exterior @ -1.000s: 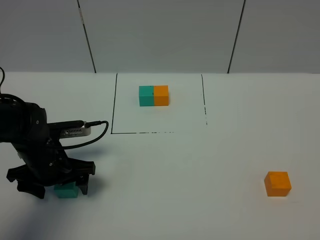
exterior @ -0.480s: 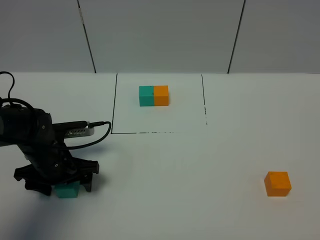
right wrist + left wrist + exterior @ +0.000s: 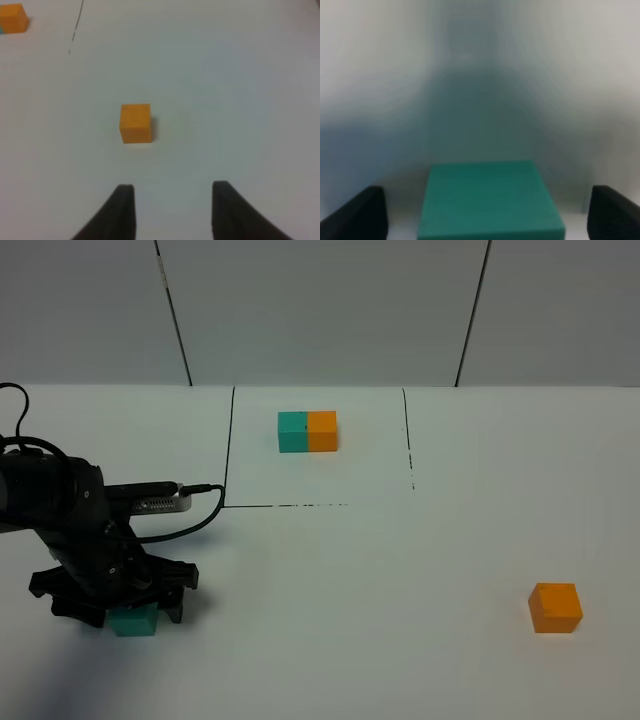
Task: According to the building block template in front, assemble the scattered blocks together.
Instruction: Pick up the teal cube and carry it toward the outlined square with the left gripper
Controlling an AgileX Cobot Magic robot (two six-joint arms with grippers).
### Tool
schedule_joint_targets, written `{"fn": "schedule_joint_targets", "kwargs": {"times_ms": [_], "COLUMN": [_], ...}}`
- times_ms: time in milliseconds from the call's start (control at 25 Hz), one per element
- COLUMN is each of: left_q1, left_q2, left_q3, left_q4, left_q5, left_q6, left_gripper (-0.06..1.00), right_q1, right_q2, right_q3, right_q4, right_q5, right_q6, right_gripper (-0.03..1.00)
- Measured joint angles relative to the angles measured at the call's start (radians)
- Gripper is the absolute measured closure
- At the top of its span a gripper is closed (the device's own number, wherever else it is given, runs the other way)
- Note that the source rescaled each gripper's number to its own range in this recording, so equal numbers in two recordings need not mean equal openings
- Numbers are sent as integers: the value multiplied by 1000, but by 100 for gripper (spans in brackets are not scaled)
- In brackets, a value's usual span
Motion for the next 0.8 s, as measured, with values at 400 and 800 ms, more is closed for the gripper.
{"fn": "schedule_joint_targets", "kwargs": {"times_ms": [400,800], "left_q1": [0,0], "left_q2": [29,35], "left_q3": [-18,-24], "left_q4": [8,-5], "left_q5": [29,51], "left_q6": [6,11], "left_gripper": [26,36], "right_q1": [0,0], "right_q2": [0,0], "right_q3": [0,0], "right_q4": [0,0], "right_q5": [0,0], "right_q6": [0,0], "right_gripper": [97,97]}}
